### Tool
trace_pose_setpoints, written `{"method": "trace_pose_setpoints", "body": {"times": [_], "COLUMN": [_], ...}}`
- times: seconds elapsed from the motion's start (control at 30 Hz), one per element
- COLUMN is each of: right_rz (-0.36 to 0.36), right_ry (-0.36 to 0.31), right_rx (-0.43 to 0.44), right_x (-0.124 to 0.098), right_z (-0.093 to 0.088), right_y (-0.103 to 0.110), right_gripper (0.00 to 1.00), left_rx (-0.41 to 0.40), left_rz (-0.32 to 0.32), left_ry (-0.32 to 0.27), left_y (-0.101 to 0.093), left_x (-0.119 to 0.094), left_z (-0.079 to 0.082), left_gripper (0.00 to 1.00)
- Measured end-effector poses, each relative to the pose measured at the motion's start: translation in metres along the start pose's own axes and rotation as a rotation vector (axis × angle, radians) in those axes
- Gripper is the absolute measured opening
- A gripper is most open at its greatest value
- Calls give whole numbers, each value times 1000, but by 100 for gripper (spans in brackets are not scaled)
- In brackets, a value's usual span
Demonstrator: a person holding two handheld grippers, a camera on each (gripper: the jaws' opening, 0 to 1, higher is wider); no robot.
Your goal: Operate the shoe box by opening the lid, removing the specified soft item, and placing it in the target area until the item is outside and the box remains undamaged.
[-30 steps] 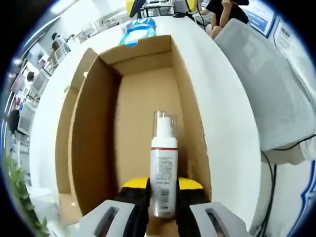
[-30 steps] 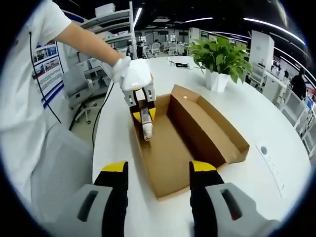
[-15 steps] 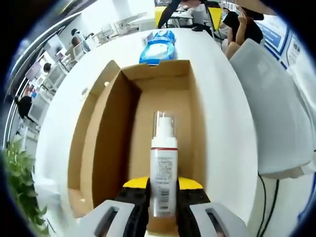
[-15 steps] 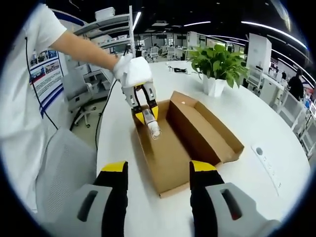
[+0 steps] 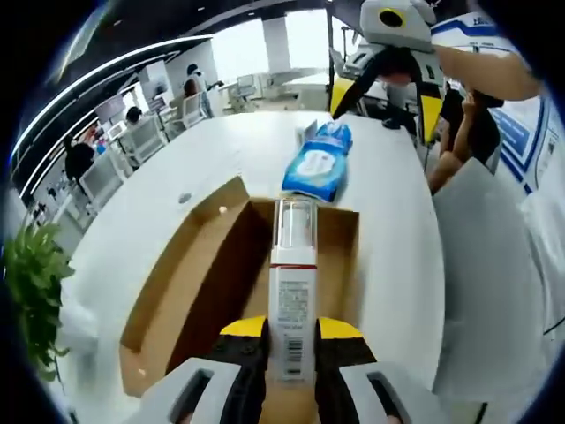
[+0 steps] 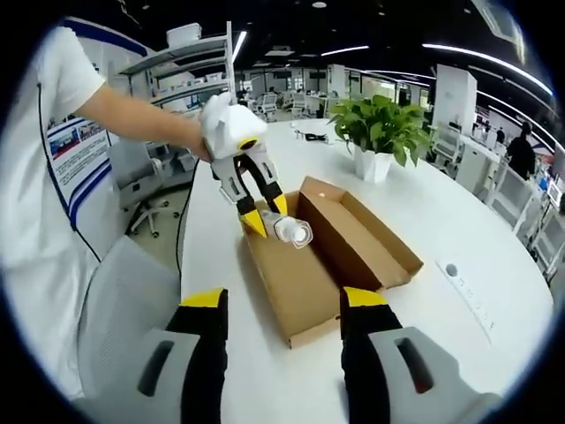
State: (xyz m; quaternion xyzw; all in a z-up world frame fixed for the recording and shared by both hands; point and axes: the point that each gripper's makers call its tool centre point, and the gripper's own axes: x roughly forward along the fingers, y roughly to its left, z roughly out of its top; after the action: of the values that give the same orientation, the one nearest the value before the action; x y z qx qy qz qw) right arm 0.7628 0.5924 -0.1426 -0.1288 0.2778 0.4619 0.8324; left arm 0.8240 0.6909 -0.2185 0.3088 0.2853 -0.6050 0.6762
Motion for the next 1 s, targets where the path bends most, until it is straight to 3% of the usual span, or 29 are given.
{"method": "trace_pose_setpoints", "body": {"times": [0.27, 0.47, 0.67, 0.9, 1.0], "right_rz": [-41, -102, -153, -201, -220], "right_ry": [-36, -111, -160, -319, -395], "right_rx": [16, 68, 69, 203, 281], "right_x": [-13, -30, -41, -54, -61], "right_z": [6, 15, 25, 45, 51], "right_y": [-2, -14, -21, -29, -36], "right_gripper": [47, 47, 47, 46, 45], "left_rx": [-74, -160, -205, -293, -300], "left_rz": [19, 23, 19, 12, 13], "left_ry": [-132, -270, -361, -531, -547], "left_y": [-16, -29, -34, -46, -51], "left_x": [5, 0, -1, -8, -7], "left_z": [43, 86, 108, 148, 159], "left_gripper": [18, 18, 18, 19, 19]}}
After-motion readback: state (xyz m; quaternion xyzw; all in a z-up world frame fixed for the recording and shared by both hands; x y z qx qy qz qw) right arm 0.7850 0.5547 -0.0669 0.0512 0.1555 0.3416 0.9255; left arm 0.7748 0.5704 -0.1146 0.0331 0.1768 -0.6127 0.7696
